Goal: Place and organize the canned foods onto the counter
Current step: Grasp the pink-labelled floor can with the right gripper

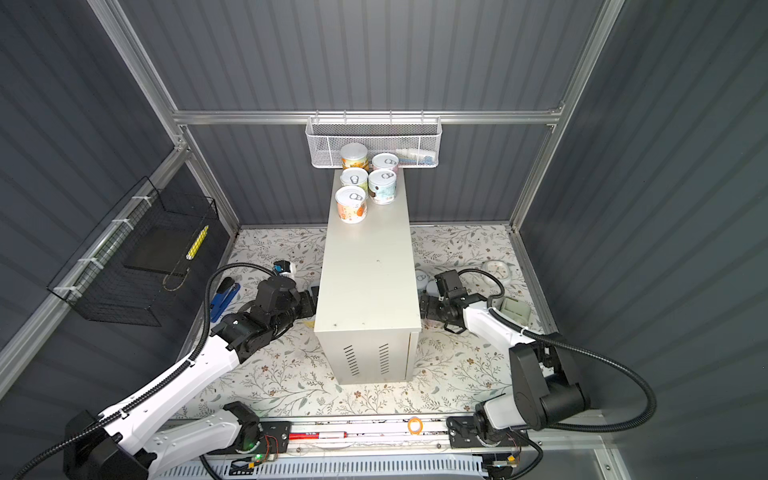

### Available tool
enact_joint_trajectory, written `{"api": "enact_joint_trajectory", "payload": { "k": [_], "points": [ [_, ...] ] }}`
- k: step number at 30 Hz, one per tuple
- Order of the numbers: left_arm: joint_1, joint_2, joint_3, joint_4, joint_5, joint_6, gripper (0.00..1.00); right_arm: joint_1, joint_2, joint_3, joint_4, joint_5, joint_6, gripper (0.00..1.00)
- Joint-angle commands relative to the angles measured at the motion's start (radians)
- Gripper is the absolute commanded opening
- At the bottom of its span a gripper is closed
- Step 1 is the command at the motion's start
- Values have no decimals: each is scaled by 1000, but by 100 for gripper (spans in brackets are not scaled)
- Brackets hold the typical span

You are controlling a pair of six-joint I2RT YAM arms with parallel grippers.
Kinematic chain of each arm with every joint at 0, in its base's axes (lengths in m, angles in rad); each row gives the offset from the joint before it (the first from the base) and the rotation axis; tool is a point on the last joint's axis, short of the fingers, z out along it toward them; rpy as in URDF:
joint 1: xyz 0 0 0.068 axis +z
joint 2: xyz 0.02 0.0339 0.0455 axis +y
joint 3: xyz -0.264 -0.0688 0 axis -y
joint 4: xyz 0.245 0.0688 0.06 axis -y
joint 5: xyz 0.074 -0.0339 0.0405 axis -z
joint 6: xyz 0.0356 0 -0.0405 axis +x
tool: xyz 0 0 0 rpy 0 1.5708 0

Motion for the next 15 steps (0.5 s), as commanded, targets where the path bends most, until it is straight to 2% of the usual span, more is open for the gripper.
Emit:
{"api": "enact_joint_trajectory", "payload": {
  "k": [1,15],
  "points": [
    [6,-19,-2,-14,-1,23,98,11,29,22,4,42,-9,99],
    [6,0,66,-54,-5,62,97,29,110,40,42,82,-22,89]
  ]
}}
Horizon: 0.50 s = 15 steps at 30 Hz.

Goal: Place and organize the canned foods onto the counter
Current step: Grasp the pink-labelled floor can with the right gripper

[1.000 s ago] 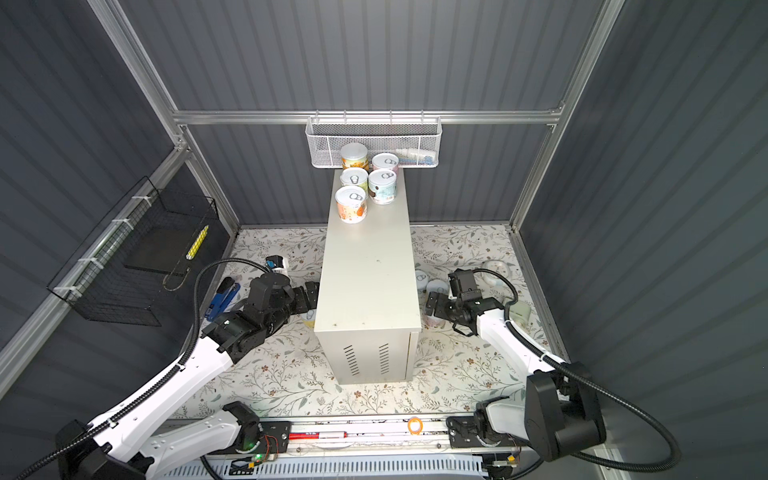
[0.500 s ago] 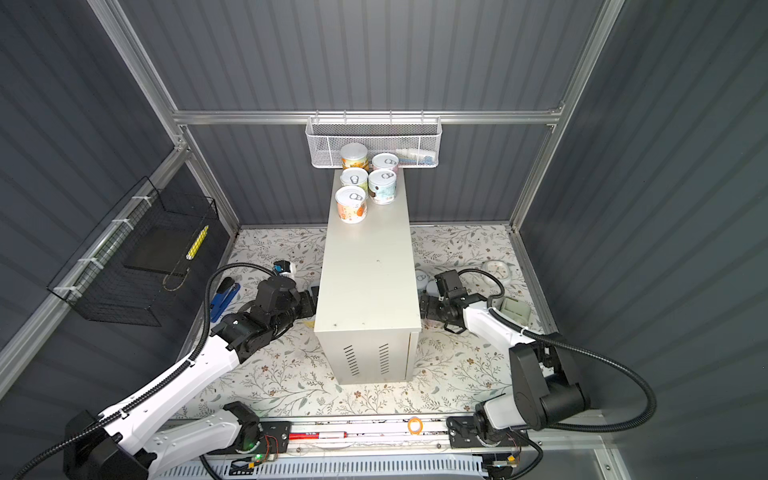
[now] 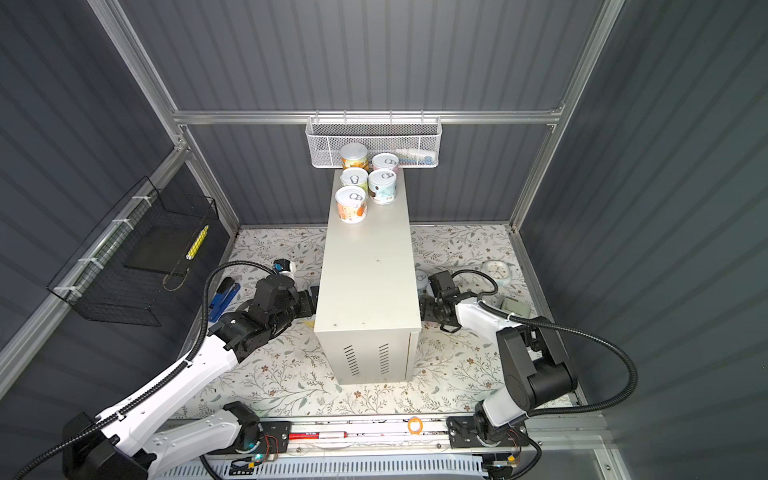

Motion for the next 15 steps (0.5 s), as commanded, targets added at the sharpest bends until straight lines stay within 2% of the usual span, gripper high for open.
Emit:
{"api": "enact_joint_trajectory", "payload": {
  "k": [1,15],
  "points": [
    [6,1,35,-21,-5,23,97,5,16,24,11,30,-10,89],
    [6,15,45,-17,6,34,97,10,34,-6,16,61,1,84]
  ]
}}
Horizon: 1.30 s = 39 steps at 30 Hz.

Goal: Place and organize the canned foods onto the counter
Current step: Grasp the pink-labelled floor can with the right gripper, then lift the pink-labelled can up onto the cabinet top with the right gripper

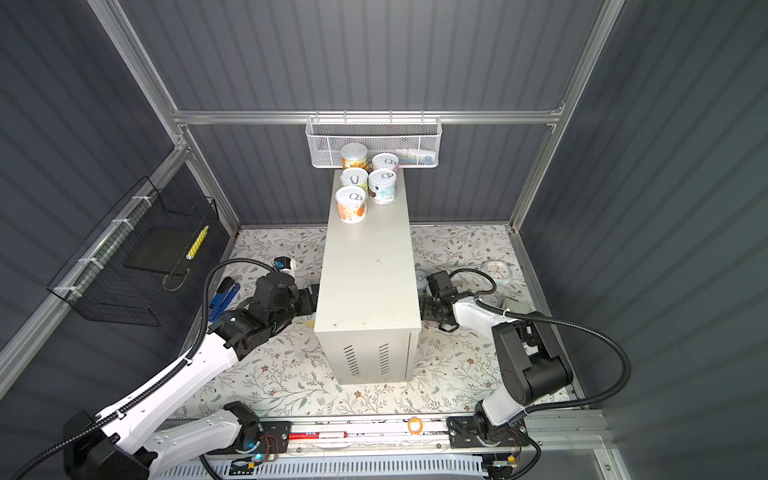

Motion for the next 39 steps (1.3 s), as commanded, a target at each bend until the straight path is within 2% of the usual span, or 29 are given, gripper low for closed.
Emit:
{"api": "enact_joint_trajectory", "payload": {
  "k": [1,8,11,12,15,18,21,29,34,37,39],
  "points": [
    [7,5,23,-14,12,22,97,4,1,-10,-20,33,6,83],
    [7,17,6,-85,-11,10,96,14,1,-10,-49,28,8,76],
    [8,28,-2,-134,-56,-2,96,26,-3,-14,-63,30,12,65],
    [11,33,-5,-150,-70,-9,96,30,-5,-14,-69,33,12,57],
    [13,23,-19,-146,-68,-7,96,36,-27,-24,-84,37,21,24],
    [15,4,-27,-126,-65,1,96,37,-85,-41,-100,24,32,1],
    [15,5,-21,-118,-69,14,96,37,-161,-54,-132,12,35,0],
    [22,-21,-19,-116,-97,25,96,37,-455,92,-470,38,-8,0],
    [28,-23,-7,-122,-84,30,96,38,-603,300,-661,40,-24,0],
    [30,-29,3,-134,-101,33,96,43,-597,458,-748,9,-41,0],
    [31,-45,9,-143,-119,35,96,77,-574,571,-803,45,-50,0]
  ]
}}
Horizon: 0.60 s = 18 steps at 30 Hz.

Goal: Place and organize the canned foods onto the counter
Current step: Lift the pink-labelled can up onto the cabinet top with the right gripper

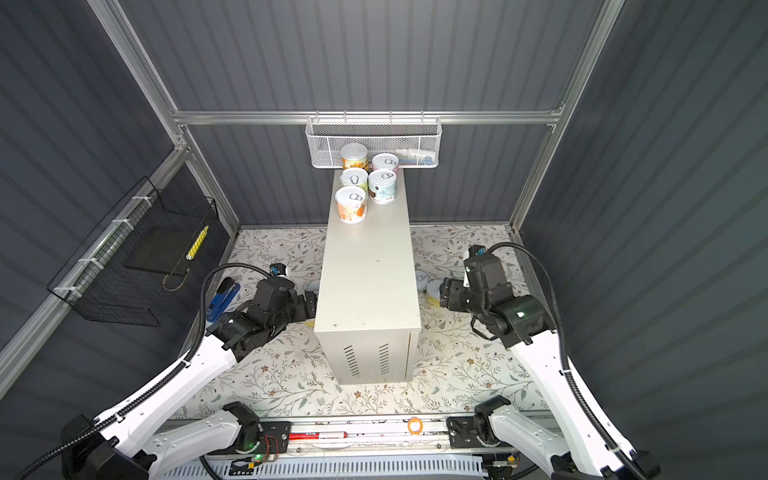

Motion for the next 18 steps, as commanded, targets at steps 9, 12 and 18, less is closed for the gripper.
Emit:
{"api": "enact_joint_trajectory", "payload": {
  "k": [9,12,18],
  "points": [
    [20,-42,52,-23,-54,42,96,139,188,544,-205,127,-89,0],
    [23,-32,65,-13,-47,52,96,184,267,671,-223,119,-108,0],
    [26,-15,70,15,-47,54,96,269,466,949,-320,122,-165,0]
  ]
}}
